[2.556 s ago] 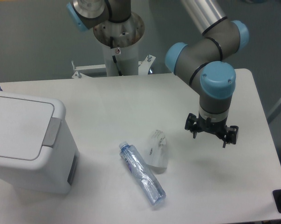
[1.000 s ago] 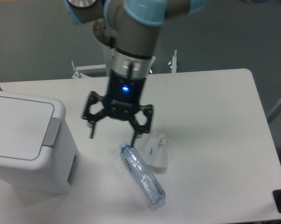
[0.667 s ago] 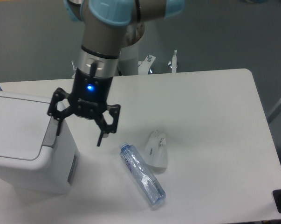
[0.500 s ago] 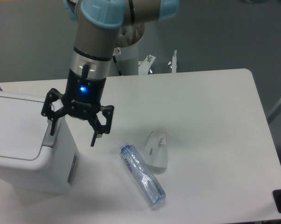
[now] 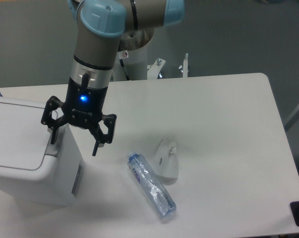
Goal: Open the trash can
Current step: 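Hook the gripper finger under the lid and lift it open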
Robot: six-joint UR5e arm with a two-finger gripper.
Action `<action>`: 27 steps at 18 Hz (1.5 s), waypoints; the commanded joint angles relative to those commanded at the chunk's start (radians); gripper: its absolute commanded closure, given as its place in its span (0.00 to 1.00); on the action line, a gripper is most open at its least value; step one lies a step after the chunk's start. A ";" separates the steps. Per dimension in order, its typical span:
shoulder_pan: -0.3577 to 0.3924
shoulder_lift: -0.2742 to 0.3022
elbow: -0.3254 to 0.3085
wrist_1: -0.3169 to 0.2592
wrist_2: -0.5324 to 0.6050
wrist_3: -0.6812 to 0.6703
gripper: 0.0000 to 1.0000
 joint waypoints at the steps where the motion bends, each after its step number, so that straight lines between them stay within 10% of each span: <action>1: 0.000 -0.002 -0.002 -0.002 0.002 0.000 0.00; 27: -0.023 -0.009 -0.006 0.008 0.054 0.000 0.00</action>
